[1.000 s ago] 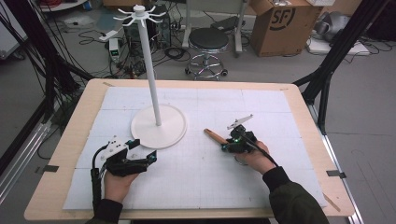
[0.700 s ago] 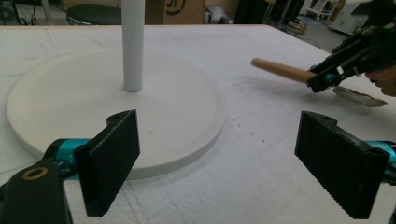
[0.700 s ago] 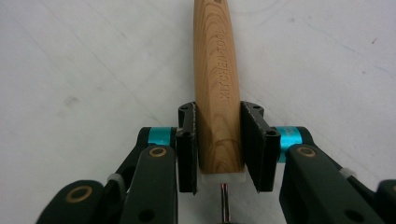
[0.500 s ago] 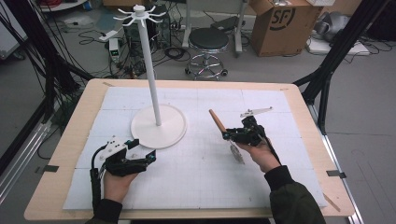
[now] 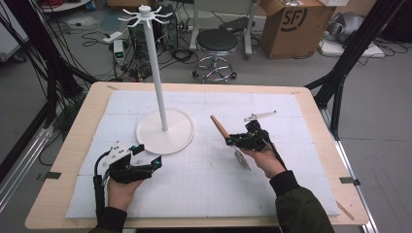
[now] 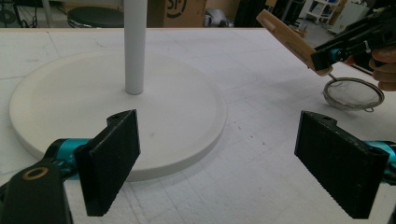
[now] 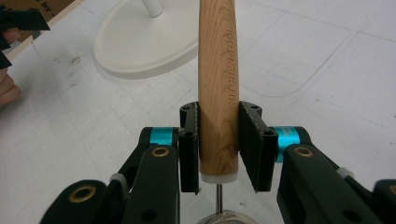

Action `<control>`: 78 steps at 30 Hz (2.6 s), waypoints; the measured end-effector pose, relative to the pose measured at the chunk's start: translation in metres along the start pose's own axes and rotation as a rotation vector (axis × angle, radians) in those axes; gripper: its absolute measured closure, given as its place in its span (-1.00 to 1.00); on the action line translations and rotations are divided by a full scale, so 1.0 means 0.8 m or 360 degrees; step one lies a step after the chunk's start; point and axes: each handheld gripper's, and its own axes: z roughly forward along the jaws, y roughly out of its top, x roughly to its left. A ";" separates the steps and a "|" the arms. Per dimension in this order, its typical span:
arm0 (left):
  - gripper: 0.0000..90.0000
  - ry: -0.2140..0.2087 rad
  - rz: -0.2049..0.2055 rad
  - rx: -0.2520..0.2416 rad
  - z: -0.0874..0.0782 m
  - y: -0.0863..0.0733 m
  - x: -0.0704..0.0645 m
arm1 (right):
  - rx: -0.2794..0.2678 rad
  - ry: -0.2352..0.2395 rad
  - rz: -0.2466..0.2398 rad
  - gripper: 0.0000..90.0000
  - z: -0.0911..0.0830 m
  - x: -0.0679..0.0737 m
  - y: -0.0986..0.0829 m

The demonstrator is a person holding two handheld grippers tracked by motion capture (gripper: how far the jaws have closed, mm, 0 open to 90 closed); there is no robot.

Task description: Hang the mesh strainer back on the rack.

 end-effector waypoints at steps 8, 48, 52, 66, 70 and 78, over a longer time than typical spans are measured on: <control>-0.67 0.0002 -0.0001 -0.0002 0.000 0.000 -0.001 | 0.0201 -0.0016 -0.0023 0.57 0.026 0.002 -0.007; -0.67 0.0008 -0.0002 -0.0010 -0.002 0.000 0.001 | -0.0487 0.0440 -0.0007 0.59 -0.044 0.040 0.103; -0.67 0.0007 -0.0005 -0.0023 -0.003 0.001 0.001 | -0.0591 0.0475 -0.0037 0.58 -0.047 0.053 0.128; -0.67 -0.0013 -0.0023 -0.0034 -0.003 0.001 0.002 | -0.0732 0.0500 -0.0114 0.58 -0.046 0.086 0.173; -0.67 -0.0015 -0.0039 -0.0046 -0.003 0.001 0.003 | -0.0790 0.0507 -0.0131 0.59 -0.049 0.095 0.185; -0.65 -0.0010 -0.0012 -0.0055 -0.001 0.002 0.002 | -0.0887 0.0470 -0.0146 0.58 -0.053 0.108 0.219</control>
